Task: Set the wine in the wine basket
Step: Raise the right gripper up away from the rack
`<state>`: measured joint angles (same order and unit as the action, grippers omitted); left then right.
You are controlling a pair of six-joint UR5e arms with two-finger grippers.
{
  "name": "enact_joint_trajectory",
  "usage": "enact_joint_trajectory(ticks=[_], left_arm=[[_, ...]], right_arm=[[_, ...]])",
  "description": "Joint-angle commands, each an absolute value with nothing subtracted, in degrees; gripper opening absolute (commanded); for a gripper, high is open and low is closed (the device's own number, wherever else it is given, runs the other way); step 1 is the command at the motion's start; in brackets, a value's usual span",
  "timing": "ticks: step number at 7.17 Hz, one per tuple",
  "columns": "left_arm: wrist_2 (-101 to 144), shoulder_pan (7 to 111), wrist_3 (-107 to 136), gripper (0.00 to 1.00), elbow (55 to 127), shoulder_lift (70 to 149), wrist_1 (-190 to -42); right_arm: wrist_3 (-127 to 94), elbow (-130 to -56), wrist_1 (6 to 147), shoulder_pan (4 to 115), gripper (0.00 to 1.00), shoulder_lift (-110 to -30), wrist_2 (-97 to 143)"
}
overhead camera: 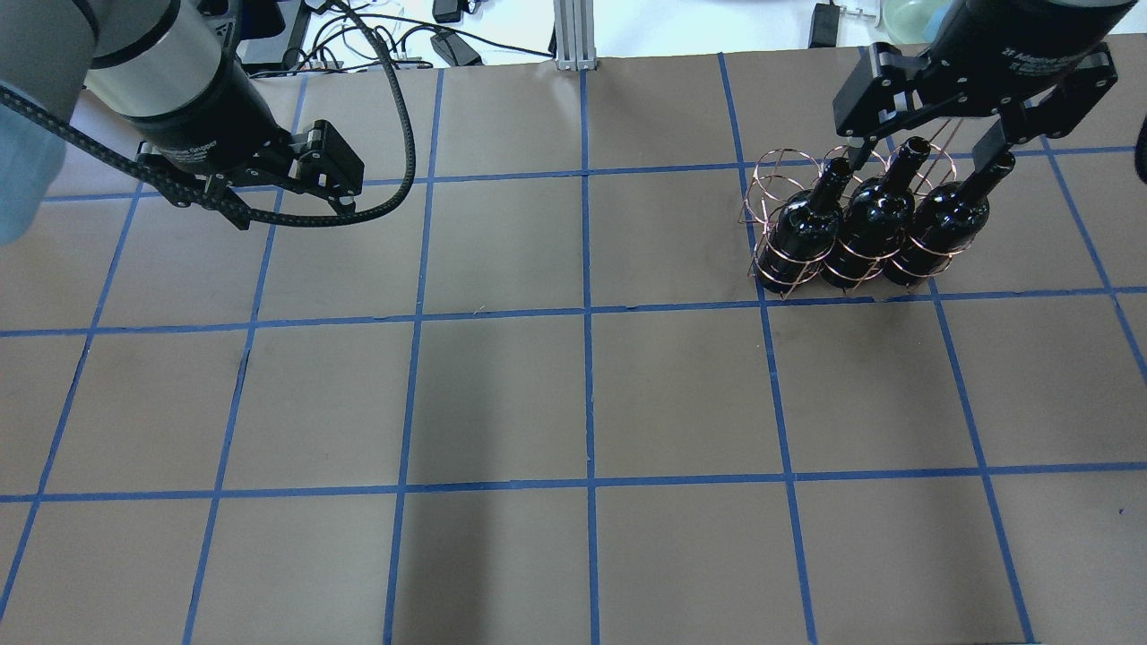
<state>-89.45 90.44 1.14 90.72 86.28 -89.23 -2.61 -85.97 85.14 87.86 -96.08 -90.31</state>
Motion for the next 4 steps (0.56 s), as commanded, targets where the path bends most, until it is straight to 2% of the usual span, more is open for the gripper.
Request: enact_joint_trajectory(ticks=[1,4], left_arm=[[-89.5,90.4,1.1,1.00,90.7,86.2,-89.3],[-89.5,90.4,1.1,1.00,90.7,86.2,-89.3]], right_arm=[[-3.0,-87.2,91.5,88.0,1.00,-95.9,-90.3],[-2.3,-86.9,92.0,88.0,1.00,-94.5,-90.4]])
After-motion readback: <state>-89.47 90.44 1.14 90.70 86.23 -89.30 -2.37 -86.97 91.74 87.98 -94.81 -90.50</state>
